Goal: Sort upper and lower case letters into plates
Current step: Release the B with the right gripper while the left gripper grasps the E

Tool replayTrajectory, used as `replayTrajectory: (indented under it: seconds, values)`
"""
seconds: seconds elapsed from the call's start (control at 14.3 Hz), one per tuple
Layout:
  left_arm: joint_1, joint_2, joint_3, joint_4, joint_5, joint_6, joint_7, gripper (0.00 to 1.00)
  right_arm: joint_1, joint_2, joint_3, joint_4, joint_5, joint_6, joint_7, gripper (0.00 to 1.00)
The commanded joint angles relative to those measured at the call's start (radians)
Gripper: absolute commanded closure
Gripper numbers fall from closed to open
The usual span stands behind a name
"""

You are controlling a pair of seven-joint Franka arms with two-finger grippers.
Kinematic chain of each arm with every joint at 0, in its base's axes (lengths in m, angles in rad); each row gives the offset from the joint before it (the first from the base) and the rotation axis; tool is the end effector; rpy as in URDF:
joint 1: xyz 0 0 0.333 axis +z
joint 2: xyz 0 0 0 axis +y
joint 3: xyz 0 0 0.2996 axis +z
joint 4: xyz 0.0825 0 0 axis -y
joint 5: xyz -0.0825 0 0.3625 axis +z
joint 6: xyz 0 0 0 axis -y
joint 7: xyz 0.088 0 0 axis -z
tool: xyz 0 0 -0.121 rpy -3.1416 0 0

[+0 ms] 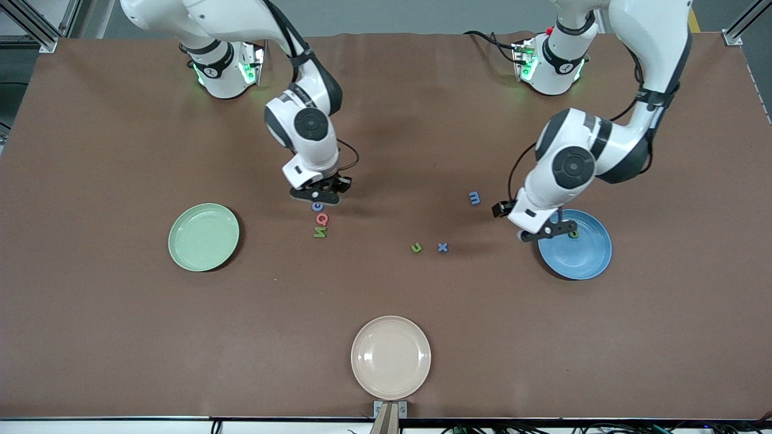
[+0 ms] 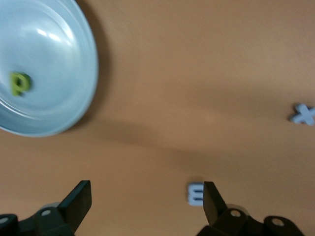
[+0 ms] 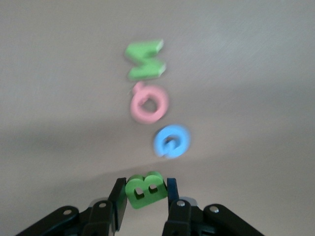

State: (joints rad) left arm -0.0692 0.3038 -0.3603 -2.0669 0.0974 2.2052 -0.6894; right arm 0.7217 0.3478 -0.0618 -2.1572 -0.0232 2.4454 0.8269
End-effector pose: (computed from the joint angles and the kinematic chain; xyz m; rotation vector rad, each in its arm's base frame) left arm 0.5010 -0.2230 0.2680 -3.0698 -0.3141 0.2141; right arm 0.4288 0.3319 0.2184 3.0671 -0.2238 -0.0300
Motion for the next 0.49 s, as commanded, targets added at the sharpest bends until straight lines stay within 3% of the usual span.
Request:
replayTrajectory:
  seconds: [0.0, 0.28, 0.42]
  values:
    - [0.008, -0.018, -0.051, -0.09, 0.019, 0.123, -0.093, 0.0, -0.138, -0.128, 0.014, -0.104, -0.02, -0.014, -0.15, 1.0]
    - [-0.026, 0.015, -0.058, -0.174, 0.061, 0.313, -0.194, 0.0, -0.358, -0.193, 0.016, -0.202, -0.02, 0.041, -0.466, 1.0]
    - [-0.046, 0.04, -0.057, -0.186, 0.062, 0.344, -0.206, 0.0, -0.448, -0.202, 0.016, -0.274, -0.02, 0.118, -0.59, 1.0]
